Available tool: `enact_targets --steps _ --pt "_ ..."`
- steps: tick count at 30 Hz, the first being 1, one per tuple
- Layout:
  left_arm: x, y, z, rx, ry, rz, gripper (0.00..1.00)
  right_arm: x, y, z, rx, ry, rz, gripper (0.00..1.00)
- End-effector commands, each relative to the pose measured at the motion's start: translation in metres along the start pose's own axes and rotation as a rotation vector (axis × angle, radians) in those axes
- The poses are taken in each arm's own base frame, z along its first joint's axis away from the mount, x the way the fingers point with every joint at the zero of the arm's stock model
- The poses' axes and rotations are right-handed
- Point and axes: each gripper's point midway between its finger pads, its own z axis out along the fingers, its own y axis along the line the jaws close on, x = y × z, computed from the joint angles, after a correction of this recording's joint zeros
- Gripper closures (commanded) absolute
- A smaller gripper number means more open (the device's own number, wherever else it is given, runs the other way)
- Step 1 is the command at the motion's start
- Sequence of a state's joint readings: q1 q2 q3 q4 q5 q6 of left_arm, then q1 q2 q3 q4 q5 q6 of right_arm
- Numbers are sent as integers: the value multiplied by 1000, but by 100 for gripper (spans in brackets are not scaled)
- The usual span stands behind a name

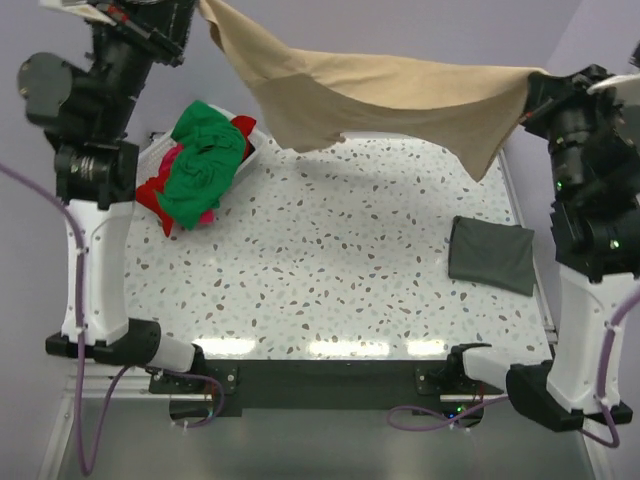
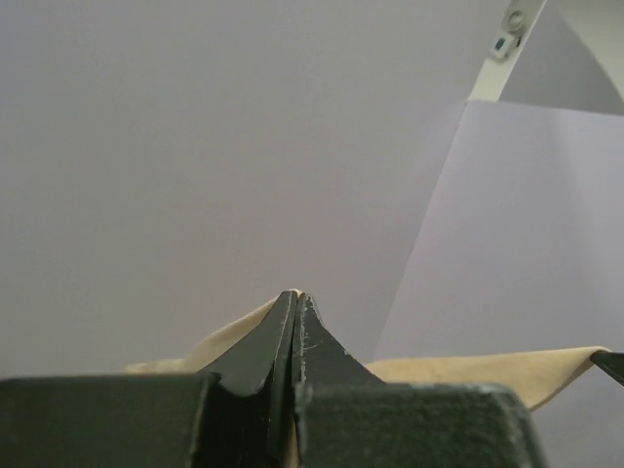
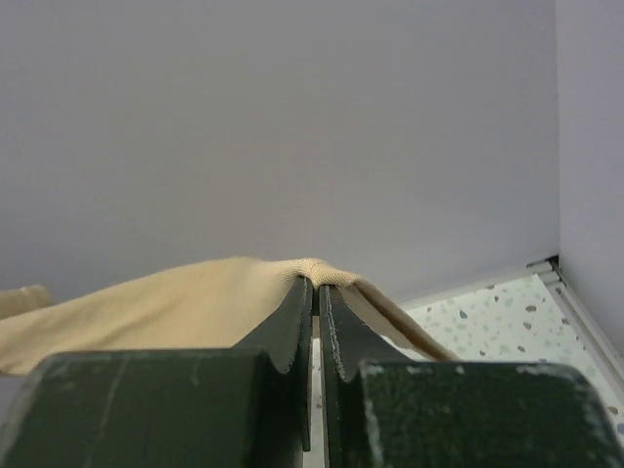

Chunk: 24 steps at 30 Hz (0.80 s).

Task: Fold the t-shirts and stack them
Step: Flatten the tshirt out

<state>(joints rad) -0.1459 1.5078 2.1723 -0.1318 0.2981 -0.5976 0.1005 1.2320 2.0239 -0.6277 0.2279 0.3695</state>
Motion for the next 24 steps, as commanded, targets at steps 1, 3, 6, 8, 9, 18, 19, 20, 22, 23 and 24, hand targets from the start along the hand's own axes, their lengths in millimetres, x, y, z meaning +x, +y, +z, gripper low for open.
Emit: enact_targets --steps 1,3,6,8,9,18,19,20,22,23,24 --pt "-71 -43 -40 44 -186 117 100 -55 1 -39 -17 -179 -9 100" --pt "-92 -58 -60 42 -233 140 100 -65 -2 -53 -14 -211 -19 100" --pt "-112 -73 -81 36 -270 168 100 -77 -4 -77 -22 -244 -8 100" --pt "-127 -84 -95 38 -303 185 100 -82 -4 -91 -33 -256 11 100" --pt "-133 -86 -99 29 -320 196 100 -82 -3 -94 -39 -258 14 100" --pt "-41 -14 -39 -38 -122 139 100 -1 -28 -41 83 -65 49 100" --pt "-17 3 -28 -57 -69 124 100 28 -35 -26 105 -6 30 100" --pt "21 32 -7 -86 8 104 100 37 -37 -15 112 2 27 100" --pt "64 57 14 -79 97 80 100 93 -48 18 145 112 -3 100" --pt "113 90 32 -102 185 50 100 107 -49 33 146 127 -5 100" --pt "137 102 40 -94 234 37 100 127 -54 44 163 161 -8 100"
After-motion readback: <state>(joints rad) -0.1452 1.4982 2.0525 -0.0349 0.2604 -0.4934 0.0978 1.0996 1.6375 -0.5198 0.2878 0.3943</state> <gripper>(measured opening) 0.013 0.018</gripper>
